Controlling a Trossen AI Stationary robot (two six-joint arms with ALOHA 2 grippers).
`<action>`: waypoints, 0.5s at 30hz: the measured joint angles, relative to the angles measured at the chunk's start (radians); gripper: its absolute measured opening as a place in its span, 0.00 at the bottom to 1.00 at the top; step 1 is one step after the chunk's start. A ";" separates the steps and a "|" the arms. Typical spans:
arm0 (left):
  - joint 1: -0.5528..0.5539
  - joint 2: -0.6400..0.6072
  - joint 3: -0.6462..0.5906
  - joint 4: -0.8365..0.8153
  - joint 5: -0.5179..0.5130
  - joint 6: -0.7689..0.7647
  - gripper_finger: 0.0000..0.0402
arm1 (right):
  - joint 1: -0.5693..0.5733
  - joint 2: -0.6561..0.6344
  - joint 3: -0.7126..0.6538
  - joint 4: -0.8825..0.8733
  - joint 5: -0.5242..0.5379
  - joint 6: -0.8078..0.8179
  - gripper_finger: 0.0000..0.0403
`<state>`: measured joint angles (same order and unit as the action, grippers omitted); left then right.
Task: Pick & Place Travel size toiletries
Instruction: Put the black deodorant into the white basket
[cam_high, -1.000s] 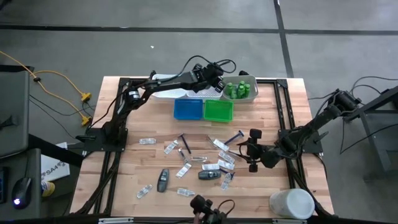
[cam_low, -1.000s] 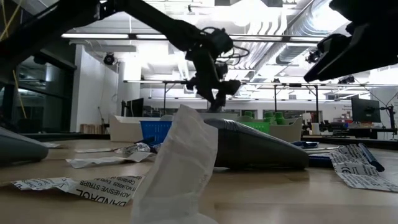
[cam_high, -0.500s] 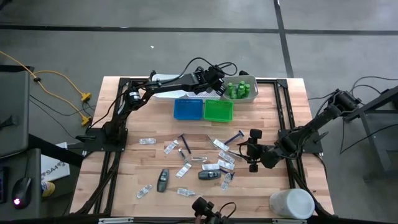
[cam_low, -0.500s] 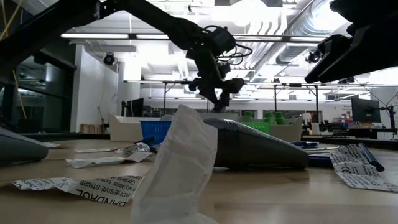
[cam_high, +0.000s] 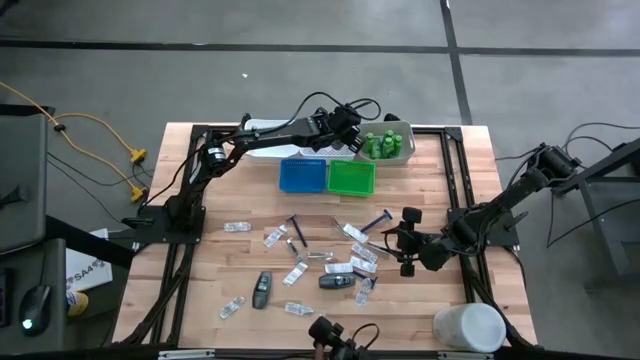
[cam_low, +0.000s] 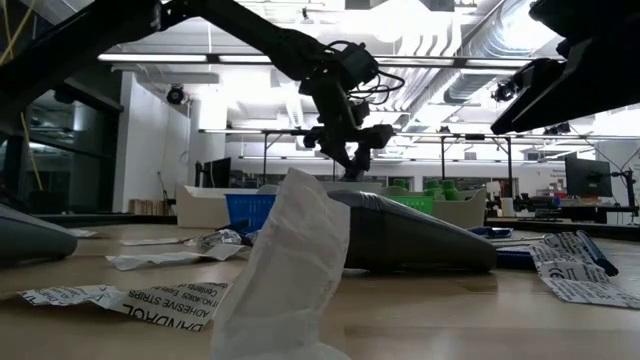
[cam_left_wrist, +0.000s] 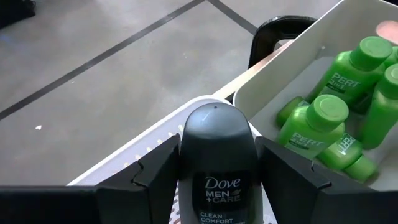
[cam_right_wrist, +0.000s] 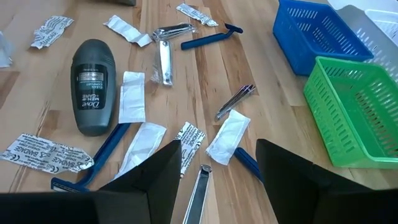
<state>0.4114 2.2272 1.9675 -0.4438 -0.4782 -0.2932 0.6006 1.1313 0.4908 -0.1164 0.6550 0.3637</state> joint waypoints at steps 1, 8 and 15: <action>0.000 0.000 0.000 0.000 0.000 0.000 0.49 | 0.000 0.000 0.000 0.000 0.000 0.002 0.50; 0.000 0.000 0.000 0.001 0.000 0.010 0.49 | 0.000 0.000 0.000 0.000 0.000 0.008 0.50; 0.000 -0.001 0.000 0.007 0.028 0.079 0.60 | 0.003 0.000 0.000 0.000 -0.006 0.058 0.50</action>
<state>0.4118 2.2265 1.9675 -0.4364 -0.4503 -0.2138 0.6041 1.1313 0.4908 -0.1162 0.6495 0.4216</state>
